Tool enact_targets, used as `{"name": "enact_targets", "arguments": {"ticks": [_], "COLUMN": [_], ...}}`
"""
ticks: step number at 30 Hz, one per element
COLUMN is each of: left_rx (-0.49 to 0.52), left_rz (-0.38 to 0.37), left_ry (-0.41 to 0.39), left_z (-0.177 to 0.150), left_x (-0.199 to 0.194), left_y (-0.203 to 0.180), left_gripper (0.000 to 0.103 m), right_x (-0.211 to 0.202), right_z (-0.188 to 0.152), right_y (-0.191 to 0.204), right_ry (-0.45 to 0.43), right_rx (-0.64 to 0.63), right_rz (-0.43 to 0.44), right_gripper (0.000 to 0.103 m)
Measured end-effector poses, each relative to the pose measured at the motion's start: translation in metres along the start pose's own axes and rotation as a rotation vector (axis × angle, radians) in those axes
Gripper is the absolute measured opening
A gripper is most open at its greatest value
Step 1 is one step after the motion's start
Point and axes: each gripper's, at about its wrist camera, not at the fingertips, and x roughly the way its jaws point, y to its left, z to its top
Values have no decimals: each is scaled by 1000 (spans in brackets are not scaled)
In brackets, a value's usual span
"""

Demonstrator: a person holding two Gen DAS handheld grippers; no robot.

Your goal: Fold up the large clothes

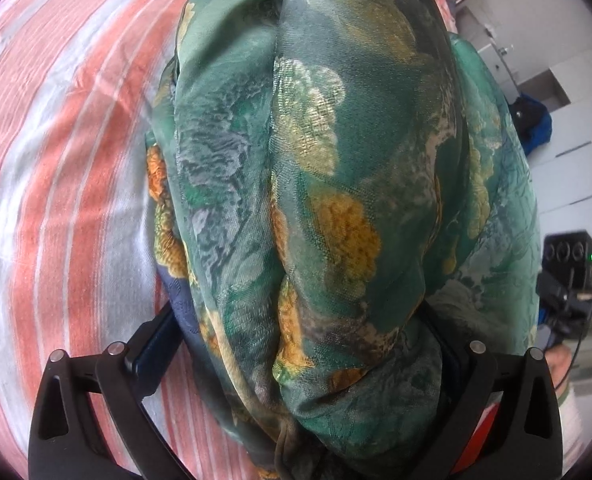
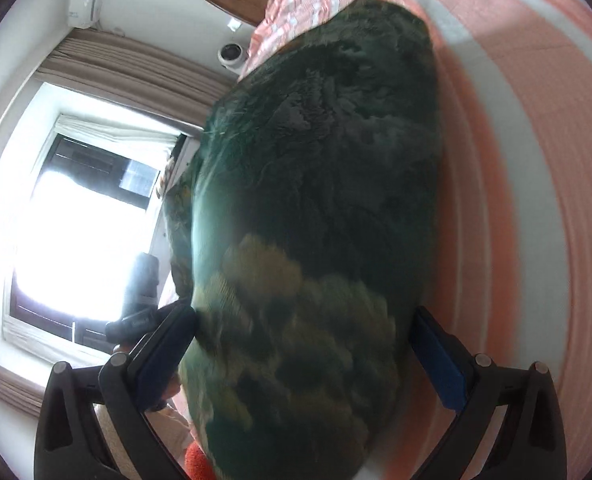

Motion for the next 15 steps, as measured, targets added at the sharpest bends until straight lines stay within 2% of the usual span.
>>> {"name": "enact_targets", "arguments": {"ticks": [6, 9, 11, 12, 13, 15], "left_rx": [4, 9, 34, 63, 106, 172], "left_rz": [0, 42, 94, 134, 181, 246], "left_ry": [-4, -16, -59, -92, -120, -164], "left_z": [16, 15, 11, 7, 1, -12], "left_x": [0, 1, -6, -13, -19, -30], "left_y": [-2, -10, -28, -41, -55, -81], "left_gripper": [103, 101, 86, 76, 69, 64], "right_x": [25, 37, 41, 41, 40, 34], "right_z": [25, 35, 33, 29, 23, 7], "right_y": [-10, 0, 24, 43, 57, 84], "right_ry": [92, 100, 83, 61, 38, -12], "right_rx": [16, -38, -186, -291, -363, -492], "right_rz": [15, -69, -190, -260, -303, -365], "right_gripper": [103, 101, 88, 81, 78, 74]}}
